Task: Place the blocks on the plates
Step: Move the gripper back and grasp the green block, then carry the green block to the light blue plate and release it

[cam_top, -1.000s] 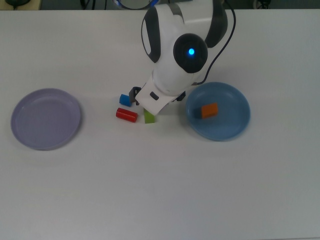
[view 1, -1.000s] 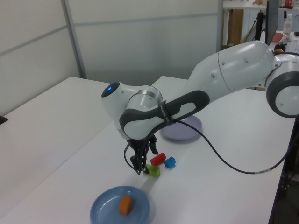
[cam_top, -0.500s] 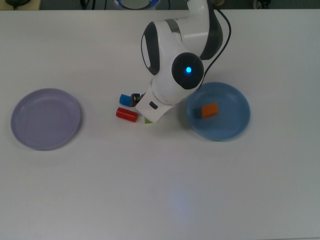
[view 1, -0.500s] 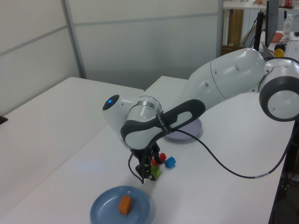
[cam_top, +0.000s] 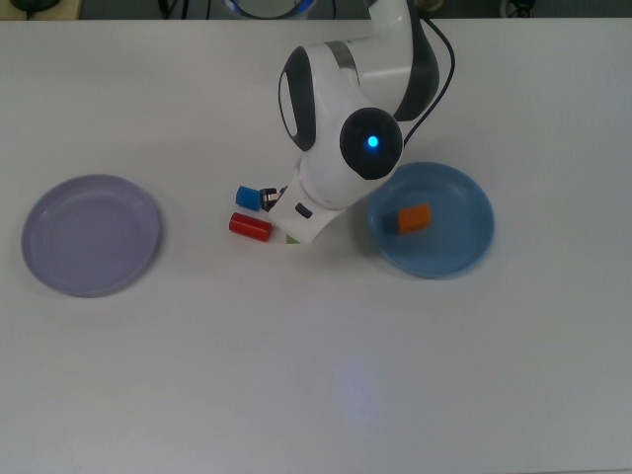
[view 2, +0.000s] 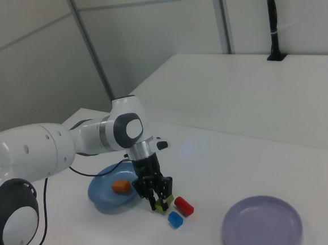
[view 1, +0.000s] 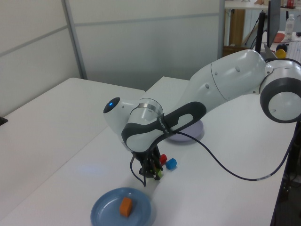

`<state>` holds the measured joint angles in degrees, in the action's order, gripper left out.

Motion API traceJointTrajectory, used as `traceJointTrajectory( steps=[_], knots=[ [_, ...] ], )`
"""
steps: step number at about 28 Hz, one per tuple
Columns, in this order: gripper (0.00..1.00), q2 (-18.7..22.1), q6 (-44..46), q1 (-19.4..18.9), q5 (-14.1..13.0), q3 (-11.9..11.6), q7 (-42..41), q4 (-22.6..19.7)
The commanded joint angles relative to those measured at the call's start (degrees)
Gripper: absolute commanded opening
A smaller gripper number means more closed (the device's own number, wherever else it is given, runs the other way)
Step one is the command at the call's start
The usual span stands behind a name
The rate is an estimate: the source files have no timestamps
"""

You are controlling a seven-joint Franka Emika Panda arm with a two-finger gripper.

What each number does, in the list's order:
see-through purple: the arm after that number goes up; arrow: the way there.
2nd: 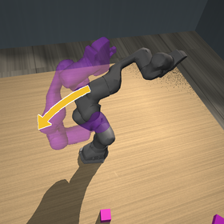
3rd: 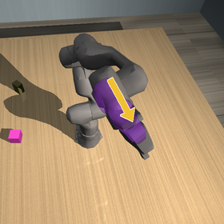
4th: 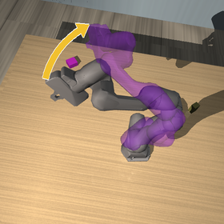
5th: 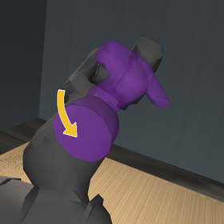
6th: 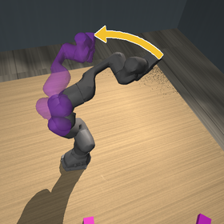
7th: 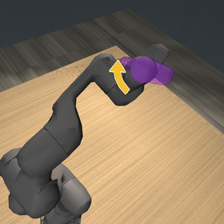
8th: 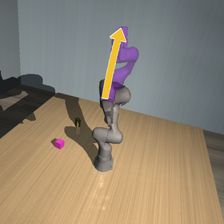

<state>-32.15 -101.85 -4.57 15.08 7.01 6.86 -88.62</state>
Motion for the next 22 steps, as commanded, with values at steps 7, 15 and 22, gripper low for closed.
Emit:
traceJointTrajectory(
  steps=[7, 15, 22],
  knots=[
    [0.0, 3.8, 0.5, -1.1, -1.1, 0.0, -1.3, 1.2],
    [0.0, 5.0, 0.1, -1.5, -1.8, 4.3, -0.4, 4.3],
    [0.0, 4.1, -5.0, -2.6, -1.4, 7.6, 2.0, 4.2]
  ],
)
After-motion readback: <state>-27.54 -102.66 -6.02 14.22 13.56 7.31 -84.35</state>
